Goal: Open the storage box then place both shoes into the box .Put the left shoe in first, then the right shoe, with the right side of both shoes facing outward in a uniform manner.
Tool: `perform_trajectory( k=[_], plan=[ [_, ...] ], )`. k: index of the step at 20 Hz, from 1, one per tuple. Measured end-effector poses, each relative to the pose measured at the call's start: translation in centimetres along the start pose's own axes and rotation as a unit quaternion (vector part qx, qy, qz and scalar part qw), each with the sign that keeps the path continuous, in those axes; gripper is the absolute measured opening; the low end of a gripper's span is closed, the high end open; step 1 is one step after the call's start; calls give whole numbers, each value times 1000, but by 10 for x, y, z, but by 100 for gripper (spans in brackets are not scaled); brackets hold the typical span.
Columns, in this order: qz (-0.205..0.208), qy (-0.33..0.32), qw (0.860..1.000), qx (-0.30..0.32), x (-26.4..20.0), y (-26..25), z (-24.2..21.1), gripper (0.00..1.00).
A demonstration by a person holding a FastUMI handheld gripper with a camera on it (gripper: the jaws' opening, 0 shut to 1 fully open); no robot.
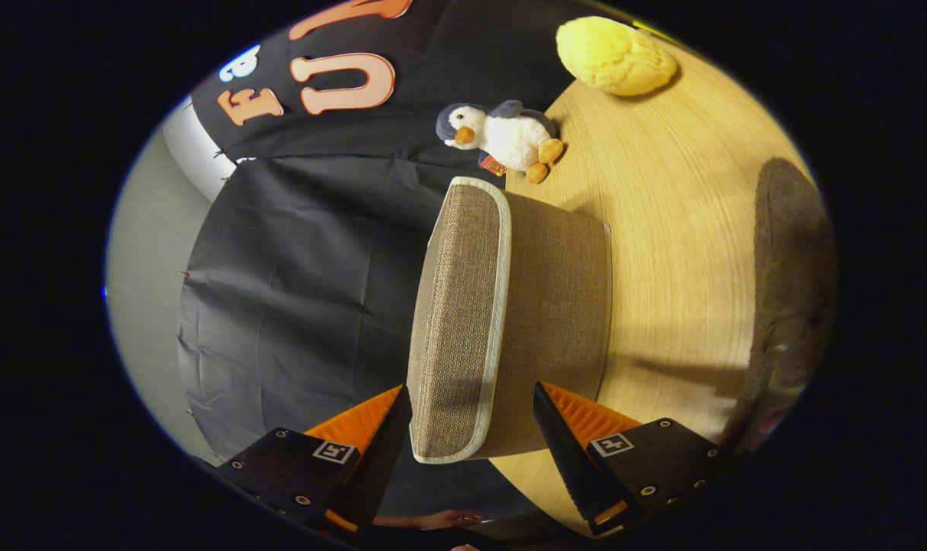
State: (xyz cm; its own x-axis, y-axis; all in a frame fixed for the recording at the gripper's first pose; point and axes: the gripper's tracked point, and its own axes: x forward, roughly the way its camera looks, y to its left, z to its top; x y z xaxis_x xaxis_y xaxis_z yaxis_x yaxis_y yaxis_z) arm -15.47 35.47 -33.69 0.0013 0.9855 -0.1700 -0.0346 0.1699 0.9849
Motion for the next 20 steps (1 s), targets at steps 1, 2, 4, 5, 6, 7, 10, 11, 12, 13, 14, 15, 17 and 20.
perform_trajectory(
  k=[1,2,4,5,6,7,10,11,12,13,14,15,17,20],
  plan=[
    [7,-2,1000,8,3,0,1,95],
    [12,-7,1000,16,7,-2,0,96],
    [27,-14,999,35,12,-1,2,96],
    [40,-18,998,43,13,2,5,96],
    [53,-21,997,47,15,6,3,95],
    [63,-22,997,50,16,9,3,95],
    [80,-19,995,53,18,14,-2,95],
    [89,-20,994,54,18,16,-3,95],
    [105,-22,992,60,13,22,-2,95],
    [119,-27,990,67,10,28,1,94],
    [126,-33,989,69,7,29,2,91],
    [130,-37,988,70,7,28,2,91],
    [135,-42,987,75,5,27,3,86],
    [147,-59,985,74,1,28,2,77]
  ],
)
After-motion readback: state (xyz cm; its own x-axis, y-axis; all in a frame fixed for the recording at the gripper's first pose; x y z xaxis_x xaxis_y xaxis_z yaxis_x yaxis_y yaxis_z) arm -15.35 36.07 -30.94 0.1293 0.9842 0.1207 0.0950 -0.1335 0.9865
